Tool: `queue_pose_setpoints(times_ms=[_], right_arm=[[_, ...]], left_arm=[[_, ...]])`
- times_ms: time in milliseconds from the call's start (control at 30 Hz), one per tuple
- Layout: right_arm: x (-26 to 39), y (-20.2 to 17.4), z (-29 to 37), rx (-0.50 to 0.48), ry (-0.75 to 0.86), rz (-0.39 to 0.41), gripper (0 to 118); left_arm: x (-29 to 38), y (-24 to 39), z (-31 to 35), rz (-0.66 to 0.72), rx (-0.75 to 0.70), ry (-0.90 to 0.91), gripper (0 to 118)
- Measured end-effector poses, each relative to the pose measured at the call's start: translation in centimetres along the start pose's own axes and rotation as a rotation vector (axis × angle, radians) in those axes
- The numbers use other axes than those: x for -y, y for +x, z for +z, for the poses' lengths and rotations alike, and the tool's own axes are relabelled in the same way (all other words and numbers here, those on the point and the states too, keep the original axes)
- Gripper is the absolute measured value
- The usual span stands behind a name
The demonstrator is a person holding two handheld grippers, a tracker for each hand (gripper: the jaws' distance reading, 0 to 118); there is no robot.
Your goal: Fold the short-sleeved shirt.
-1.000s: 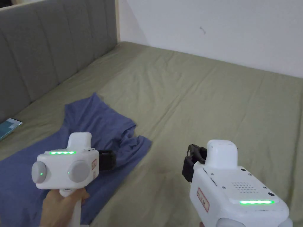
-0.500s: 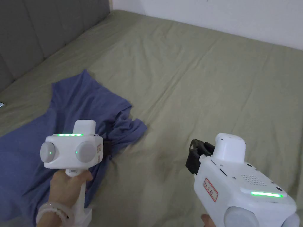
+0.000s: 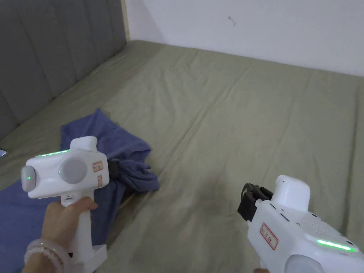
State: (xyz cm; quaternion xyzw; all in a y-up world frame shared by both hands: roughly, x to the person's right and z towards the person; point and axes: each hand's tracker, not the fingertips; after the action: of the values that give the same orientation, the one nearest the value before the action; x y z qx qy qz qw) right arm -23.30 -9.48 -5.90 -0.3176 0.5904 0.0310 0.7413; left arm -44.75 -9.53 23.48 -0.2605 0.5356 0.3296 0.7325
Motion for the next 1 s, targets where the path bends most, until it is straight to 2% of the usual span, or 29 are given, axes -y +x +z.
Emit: queue_pose_setpoints(times_ms=[67, 200, 333, 433, 533, 600, 733, 833, 933, 1000], right_arm=[[-0.5, 0.7, 0.9, 0.010, 0.024, -0.018, 0], [-1.7, 3.0, 3.1, 0.052, 0.083, -0.071, 0], [-2.7, 6.4, 5.7, 0.112, 0.156, -0.148, 0], [-3.6, 9.2, 8.3, 0.196, 0.218, -0.161, 0], [-4.5, 11.7, 11.4, 0.334, 0.286, -0.136, 0], [-4.9, 13.4, 13.8, 0.383, 0.334, -0.135, 0], [-5.2, 16.2, 17.6, 0.506, 0.390, -0.126, 0], [-5.1, 17.8, 19.6, 0.606, 0.393, -0.085, 0], [-4.8, 18.7, 20.4, 0.675, 0.372, -0.031, 0], [-4.3, 19.5, 20.4, 0.652, 0.363, -0.065, 0]], left_arm=[[-1.9, 2.0, 1.8, -0.035, -0.010, 0.049, 9], [-5.6, 6.7, 5.3, -0.048, 0.143, 0.148, 9], [-7.9, 14.7, 8.2, -0.169, 0.268, 0.199, 9], [-7.7, 21.5, 10.5, -0.268, 0.422, 0.217, 9], [-5.9, 27.6, 12.7, -0.371, 0.621, 0.223, 9], [-4.0, 30.9, 13.7, -0.444, 0.712, 0.208, 9], [0.5, 34.8, 12.9, -0.507, 0.772, 0.136, 9], [5.9, 35.4, 9.2, -0.500, 0.737, 0.005, 9], [13.3, 34.7, 3.3, -0.594, 0.592, -0.190, 9], [17.9, 33.8, 0.3, -0.614, 0.540, -0.330, 9]])
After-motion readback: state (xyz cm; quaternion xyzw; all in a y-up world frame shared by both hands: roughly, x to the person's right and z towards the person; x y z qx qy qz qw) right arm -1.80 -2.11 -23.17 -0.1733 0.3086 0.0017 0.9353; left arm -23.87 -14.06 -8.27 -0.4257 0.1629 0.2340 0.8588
